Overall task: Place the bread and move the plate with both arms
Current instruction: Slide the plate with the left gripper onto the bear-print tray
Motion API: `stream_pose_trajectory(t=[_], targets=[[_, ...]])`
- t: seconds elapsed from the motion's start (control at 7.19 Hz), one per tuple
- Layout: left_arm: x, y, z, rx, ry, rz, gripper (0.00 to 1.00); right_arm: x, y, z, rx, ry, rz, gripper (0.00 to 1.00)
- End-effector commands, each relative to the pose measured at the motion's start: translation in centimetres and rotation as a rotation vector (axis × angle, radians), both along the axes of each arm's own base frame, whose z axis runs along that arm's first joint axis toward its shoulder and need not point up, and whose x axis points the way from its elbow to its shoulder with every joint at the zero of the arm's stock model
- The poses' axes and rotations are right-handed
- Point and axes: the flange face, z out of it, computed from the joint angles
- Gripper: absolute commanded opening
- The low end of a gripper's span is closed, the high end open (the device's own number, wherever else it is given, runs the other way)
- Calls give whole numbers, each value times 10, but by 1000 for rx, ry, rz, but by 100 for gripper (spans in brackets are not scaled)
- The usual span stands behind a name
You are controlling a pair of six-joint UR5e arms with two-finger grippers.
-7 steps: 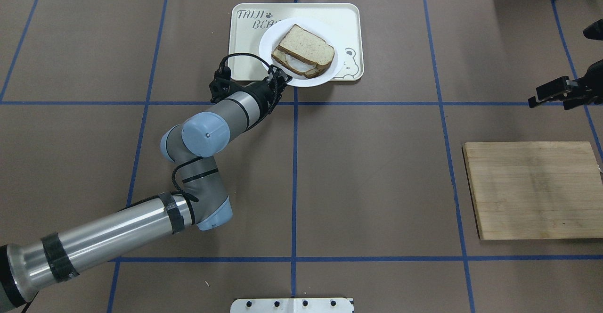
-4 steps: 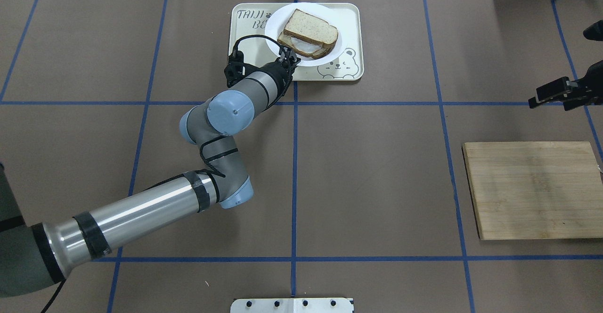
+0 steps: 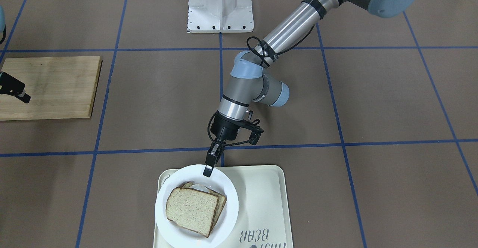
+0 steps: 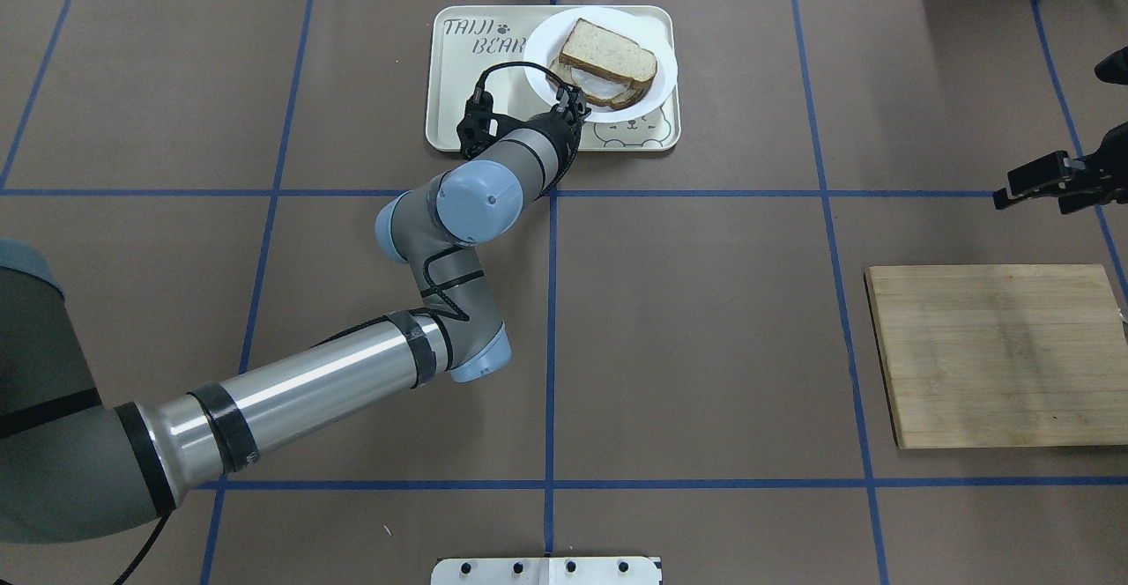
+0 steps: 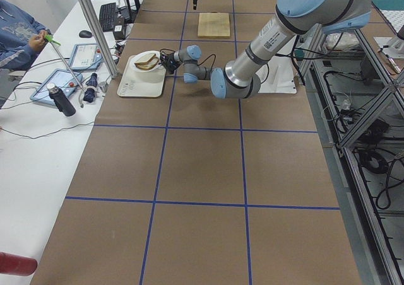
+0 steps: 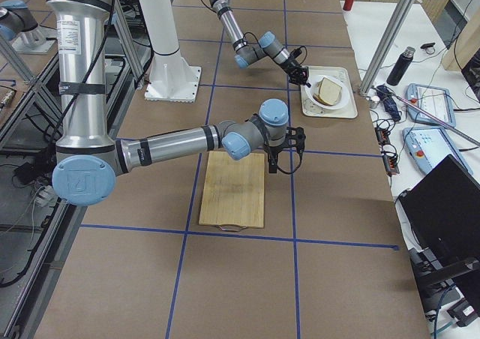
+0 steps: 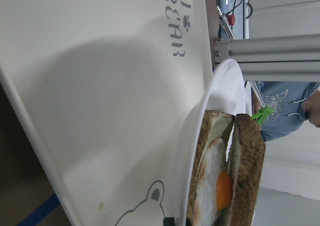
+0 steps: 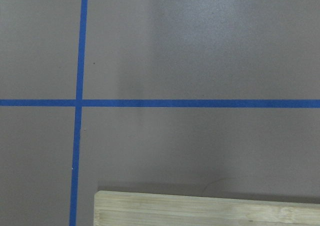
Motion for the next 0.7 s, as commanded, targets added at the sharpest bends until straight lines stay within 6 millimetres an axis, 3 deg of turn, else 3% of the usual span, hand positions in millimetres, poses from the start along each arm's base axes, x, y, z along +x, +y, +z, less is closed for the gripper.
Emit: stream_pose_trajectory(t=[0.0, 0.14, 0.28, 0.42, 0.56], targets=[[5, 2, 1, -3, -6, 14, 69, 0, 0, 2, -3, 0, 0, 99], [3, 3, -3, 7, -4, 18, 96, 0, 0, 2, -3, 0, 0, 100], [-19, 16, -7, 61, 20, 56, 97, -1, 0, 2, -3, 0, -1, 100], [-60, 37, 5, 141, 3, 97, 97, 0, -1, 1, -2, 0, 0, 100], [-99, 54, 36, 156, 8, 132, 97, 0, -2, 1, -2, 1, -1, 100]])
